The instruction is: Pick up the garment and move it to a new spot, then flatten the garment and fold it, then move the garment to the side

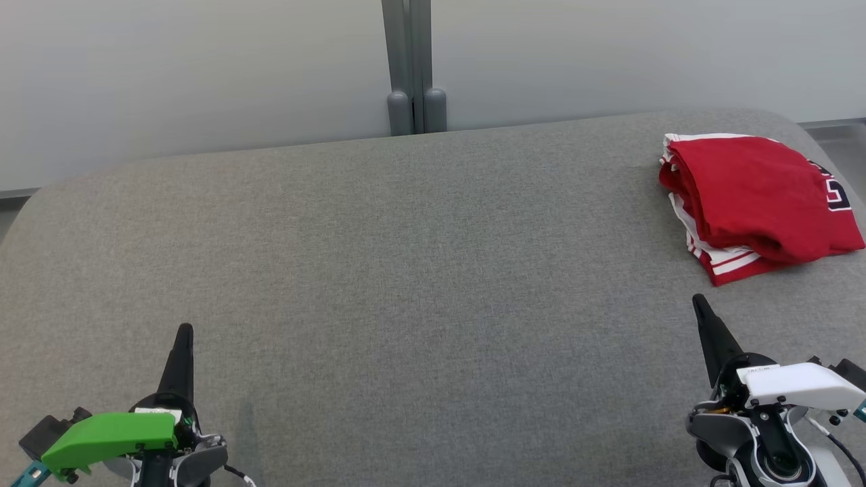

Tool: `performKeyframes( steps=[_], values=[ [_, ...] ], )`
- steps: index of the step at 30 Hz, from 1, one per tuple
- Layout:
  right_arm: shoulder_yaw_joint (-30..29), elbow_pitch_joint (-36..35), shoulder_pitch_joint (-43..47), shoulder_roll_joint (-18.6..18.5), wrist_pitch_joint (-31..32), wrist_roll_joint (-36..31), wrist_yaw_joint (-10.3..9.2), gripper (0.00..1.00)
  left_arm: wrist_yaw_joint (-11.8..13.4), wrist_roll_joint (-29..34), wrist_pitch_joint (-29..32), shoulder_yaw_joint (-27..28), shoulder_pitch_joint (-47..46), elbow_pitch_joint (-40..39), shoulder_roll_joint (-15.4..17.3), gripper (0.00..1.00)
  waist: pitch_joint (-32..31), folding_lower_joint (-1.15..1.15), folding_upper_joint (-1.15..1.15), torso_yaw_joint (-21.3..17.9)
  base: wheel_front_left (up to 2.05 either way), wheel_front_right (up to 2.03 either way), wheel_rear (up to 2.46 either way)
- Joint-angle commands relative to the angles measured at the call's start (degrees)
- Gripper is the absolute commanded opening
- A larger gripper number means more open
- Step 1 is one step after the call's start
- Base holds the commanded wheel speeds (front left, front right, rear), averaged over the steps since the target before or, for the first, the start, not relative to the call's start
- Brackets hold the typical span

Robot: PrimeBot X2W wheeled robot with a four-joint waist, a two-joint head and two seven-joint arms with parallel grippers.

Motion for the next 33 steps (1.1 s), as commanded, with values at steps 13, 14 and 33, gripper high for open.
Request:
performKeyframes(
  steps=[13, 14, 33],
  values=[
    [-1.5, 0.3, -1.4, 0.4, 1.7, 5.3, 0.02, 0.0, -0.9, -6.0, 1.7, 1.3, -2.4, 0.8, 0.1, 0.0, 0.5, 0.0, 0.0, 0.0, 0.0, 0.0, 0.0],
    [-1.6, 0.4, -1.4, 0.4, 1.9, 5.6, 0.02, 0.0, -1.0, -6.4, 1.8, 1.4, -2.4, 0.8, 0.1, 0.0, 0.6, 0.0, 0.0, 0.0, 0.0, 0.0, 0.0],
    [-2.0, 0.4, -1.3, 0.6, 2.2, 5.6, 0.02, 0.0, -1.0, -6.2, 2.3, 1.9, -2.6, 0.9, -0.3, 0.0, 0.6, 0.0, 0.0, 0.0, 0.0, 0.0, 0.0]
  ],
)
